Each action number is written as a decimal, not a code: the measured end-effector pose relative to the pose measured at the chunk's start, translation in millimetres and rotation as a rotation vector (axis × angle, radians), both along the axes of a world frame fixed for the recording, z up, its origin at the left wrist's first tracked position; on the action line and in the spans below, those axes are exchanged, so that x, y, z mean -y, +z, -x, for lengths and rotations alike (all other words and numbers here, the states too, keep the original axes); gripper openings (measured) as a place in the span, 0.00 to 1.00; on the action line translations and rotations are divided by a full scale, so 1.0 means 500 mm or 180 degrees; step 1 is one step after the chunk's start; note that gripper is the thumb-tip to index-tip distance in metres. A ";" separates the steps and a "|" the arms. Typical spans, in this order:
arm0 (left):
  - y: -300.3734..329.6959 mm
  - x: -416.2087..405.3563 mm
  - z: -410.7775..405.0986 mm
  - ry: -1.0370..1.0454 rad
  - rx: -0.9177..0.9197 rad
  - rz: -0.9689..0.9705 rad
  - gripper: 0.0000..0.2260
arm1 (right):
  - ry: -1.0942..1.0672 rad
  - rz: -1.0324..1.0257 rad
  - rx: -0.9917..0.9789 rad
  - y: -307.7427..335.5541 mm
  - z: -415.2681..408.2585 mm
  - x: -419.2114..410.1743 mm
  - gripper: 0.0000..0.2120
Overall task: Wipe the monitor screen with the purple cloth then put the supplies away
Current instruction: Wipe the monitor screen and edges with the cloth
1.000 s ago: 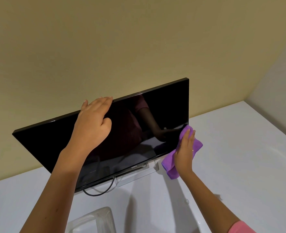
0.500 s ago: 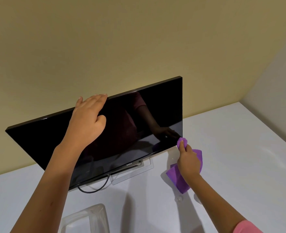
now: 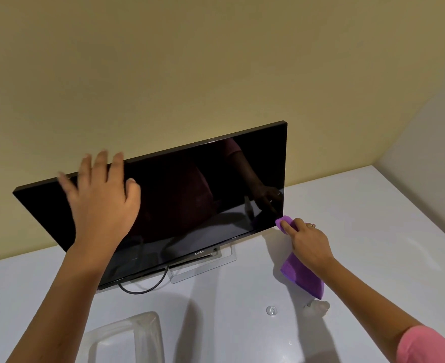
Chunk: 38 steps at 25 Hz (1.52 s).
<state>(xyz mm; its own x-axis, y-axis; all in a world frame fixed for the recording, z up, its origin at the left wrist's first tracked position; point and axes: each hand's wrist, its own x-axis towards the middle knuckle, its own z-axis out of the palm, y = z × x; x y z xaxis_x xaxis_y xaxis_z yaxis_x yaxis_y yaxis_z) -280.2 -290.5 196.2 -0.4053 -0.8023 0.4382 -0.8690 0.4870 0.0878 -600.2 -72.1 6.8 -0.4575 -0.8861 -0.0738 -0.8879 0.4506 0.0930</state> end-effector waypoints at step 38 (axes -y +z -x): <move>-0.027 0.031 -0.069 -0.0515 -0.0219 -0.0056 0.29 | 0.0284 -0.0038 0.0569 -0.001 -0.167 0.082 0.24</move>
<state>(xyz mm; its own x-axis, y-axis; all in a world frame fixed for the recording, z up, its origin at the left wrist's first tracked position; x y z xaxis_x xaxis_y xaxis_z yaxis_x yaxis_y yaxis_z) -245.5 -306.2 182.8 -0.4995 -0.7368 0.4557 -0.7710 0.6179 0.1540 -516.9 -113.3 6.3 -0.3560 -0.9211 -0.1575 -0.9270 0.3693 -0.0649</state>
